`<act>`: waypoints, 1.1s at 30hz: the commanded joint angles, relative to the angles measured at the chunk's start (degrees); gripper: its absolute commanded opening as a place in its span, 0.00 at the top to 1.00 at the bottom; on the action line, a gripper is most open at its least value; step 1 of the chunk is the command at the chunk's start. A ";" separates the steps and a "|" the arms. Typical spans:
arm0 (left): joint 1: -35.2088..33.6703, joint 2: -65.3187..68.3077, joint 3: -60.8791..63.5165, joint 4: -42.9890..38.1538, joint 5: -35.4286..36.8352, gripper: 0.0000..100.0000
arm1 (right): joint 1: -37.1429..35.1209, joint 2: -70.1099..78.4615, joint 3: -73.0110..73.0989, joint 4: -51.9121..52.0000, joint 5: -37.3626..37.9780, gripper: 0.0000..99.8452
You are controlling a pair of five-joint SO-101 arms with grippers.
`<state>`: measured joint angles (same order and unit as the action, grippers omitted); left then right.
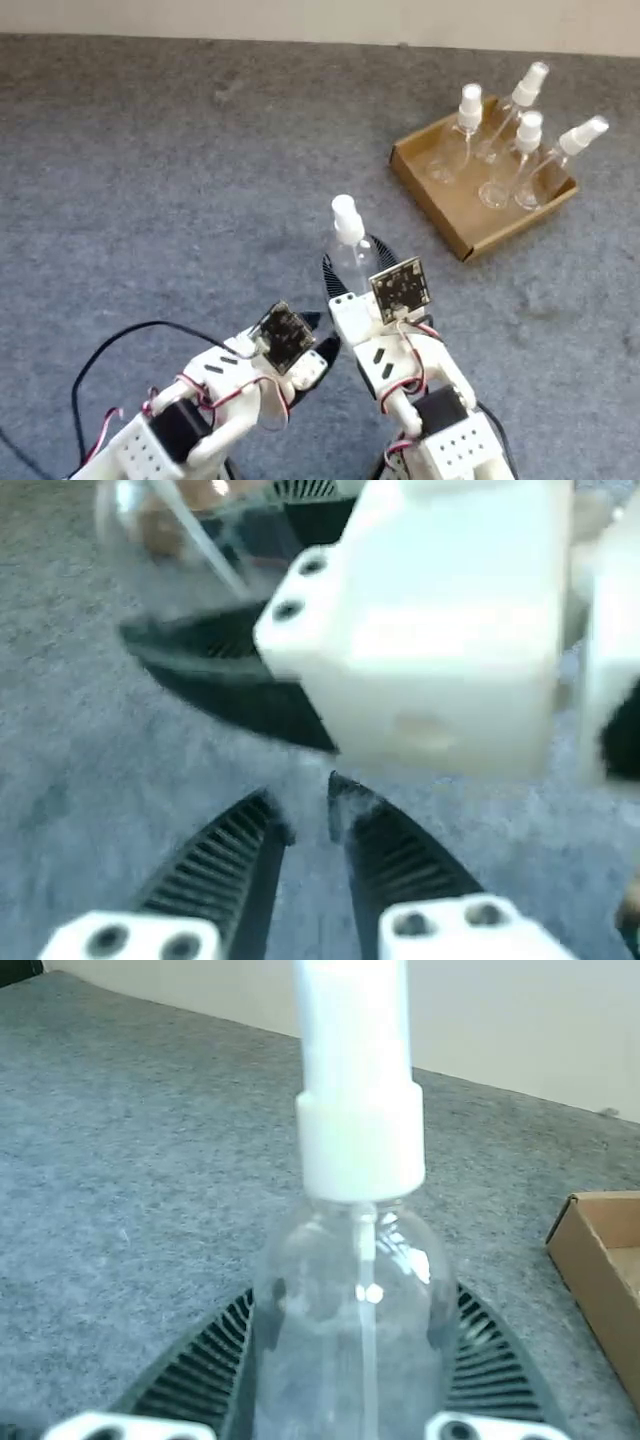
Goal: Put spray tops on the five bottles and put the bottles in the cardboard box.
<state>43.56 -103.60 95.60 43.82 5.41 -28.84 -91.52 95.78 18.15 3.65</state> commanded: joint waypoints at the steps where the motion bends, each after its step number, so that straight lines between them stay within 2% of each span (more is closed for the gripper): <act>1: 1.45 -0.84 1.10 -5.98 -0.35 1.00 | -0.13 -0.92 6.99 -0.31 -0.79 0.83; 10: 5.14 -0.92 0.92 -8.70 -0.18 1.00 | -6.90 -0.92 3.65 -4.26 -0.53 0.83; 19: 4.62 -0.92 1.01 -10.29 -0.35 1.00 | -7.25 -0.92 3.12 -4.18 -0.70 0.83; 26: -1.89 -0.92 1.36 -13.36 -0.09 1.00 | -7.34 -3.12 3.21 -4.09 -0.44 0.83; 31: -1.80 -0.84 1.36 -13.36 0.00 1.00 | -7.34 -13.49 3.65 -3.82 -0.44 0.83; 33: -2.15 -0.84 1.36 -13.54 0.00 1.00 | -7.25 -14.46 3.74 0.22 -0.44 0.83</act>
<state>43.56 -103.60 95.87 32.40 5.41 -35.08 -102.51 95.78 15.16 3.47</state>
